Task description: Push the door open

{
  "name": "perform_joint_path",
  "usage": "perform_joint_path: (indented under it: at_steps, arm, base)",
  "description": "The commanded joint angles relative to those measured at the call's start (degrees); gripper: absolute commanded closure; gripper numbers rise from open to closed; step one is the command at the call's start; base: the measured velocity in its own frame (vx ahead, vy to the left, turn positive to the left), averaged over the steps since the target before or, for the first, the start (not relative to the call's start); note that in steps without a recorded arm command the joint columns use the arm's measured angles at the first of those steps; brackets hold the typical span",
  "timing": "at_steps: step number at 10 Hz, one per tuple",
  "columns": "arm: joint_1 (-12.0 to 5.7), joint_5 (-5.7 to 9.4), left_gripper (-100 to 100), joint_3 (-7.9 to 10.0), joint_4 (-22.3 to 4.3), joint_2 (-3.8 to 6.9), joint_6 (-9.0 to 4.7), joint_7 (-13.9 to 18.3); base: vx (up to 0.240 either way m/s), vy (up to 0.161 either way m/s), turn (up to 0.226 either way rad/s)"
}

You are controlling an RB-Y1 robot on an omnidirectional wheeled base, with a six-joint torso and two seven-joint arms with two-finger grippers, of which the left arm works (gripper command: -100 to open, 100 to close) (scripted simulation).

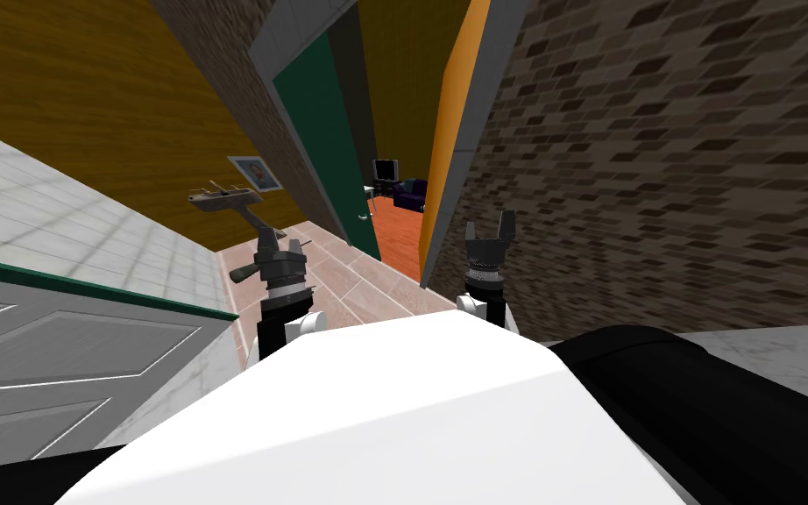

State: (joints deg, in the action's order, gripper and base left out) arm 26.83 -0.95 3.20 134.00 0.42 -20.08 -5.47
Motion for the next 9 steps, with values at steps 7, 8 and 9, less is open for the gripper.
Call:
perform_joint_path:
  at_steps: [7, 8, 9]
  arm:
    - [-2.88, -1.56, -100, -0.01, -8.1, 1.95, -2.53, 2.2]
    - [-3.46, -1.87, -100, -0.01, -9.8, 2.28, -3.04, 2.7]
    - [-3.78, -2.04, -100, -0.01, -10.7, 2.44, -3.32, 2.9]
  base:
    - [0.097, 0.056, -0.055]
    - [0.103, 0.041, -0.06]
    - [0.099, 0.057, -0.052]
